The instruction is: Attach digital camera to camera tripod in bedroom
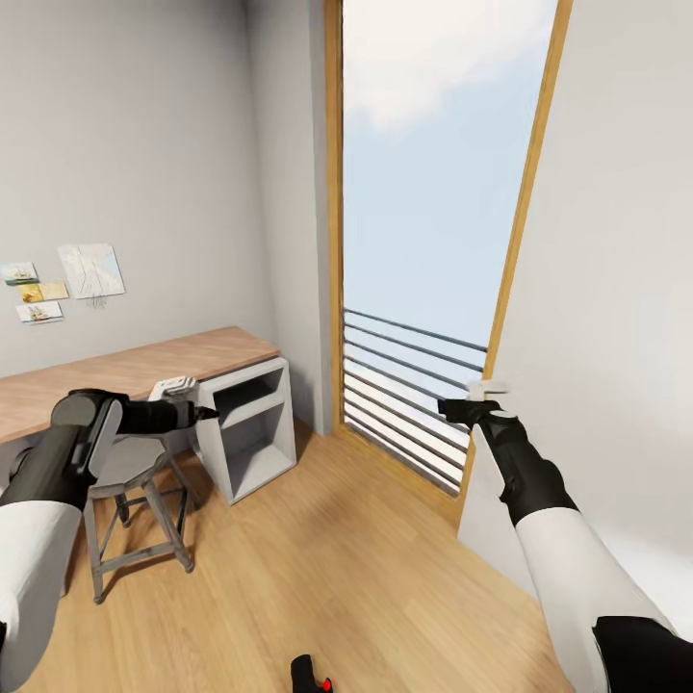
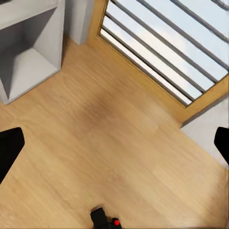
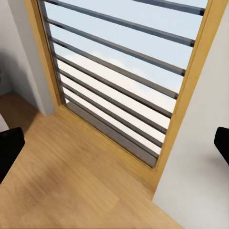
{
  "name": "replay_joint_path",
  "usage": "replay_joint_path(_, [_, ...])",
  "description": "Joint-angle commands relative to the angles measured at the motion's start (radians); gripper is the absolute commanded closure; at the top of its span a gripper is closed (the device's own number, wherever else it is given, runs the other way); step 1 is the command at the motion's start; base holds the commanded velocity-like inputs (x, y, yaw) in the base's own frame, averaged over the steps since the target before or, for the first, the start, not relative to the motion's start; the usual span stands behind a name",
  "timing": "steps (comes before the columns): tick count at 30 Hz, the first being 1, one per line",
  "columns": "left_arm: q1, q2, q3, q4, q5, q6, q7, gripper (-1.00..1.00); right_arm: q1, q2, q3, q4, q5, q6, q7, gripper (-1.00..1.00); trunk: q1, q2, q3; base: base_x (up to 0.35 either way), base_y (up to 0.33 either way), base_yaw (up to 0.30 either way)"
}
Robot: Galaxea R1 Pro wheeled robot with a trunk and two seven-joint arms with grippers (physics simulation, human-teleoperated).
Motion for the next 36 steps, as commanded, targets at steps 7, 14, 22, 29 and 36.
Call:
replay_joint_path(7, [0.0, -0.002, -0.003, 0.004, 0.003, 0.007, -0.07, -1.0, 0.0, 0.002, 0.001, 0.01, -0.001, 0.003, 0.004, -1.0, 0.0, -0.001, -0.001, 0.0, 0.0, 0.0])
replay_joint_path(14, [0.0, -0.018, -0.009, 0.094, 0.003, 0.007, -0.087, -1.0, 0.0, 0.015, 0.003, 0.104, 0.0, -0.092, 0.007, -1.0, 0.0, -0.001, -0.001, 0.0, 0.0, 0.0])
replay_joint_path(22, [0.001, -0.025, -0.01, 0.167, 0.001, 0.007, -0.092, -1.0, 0.0, 0.023, 0.007, 0.253, 0.0, -0.396, 0.006, -1.0, 0.0, -0.001, -0.001, 0.0, 0.0, 0.0])
replay_joint_path(29, [0.001, -0.029, -0.011, 0.185, 0.0, 0.001, -0.093, -1.0, 0.0, 0.028, 0.009, 0.315, 0.001, -0.54, 0.006, -1.0, 0.011, -0.022, -0.011, 0.0, 0.0, 0.0])
replay_joint_path(36, [0.002, -0.035, -0.033, 0.244, 0.0, -0.02, -0.094, -1.0, 0.0, 0.029, 0.009, 0.331, 0.001, -0.575, 0.007, -1.0, 0.038, -0.071, -0.033, 0.0, 0.0, 0.0])
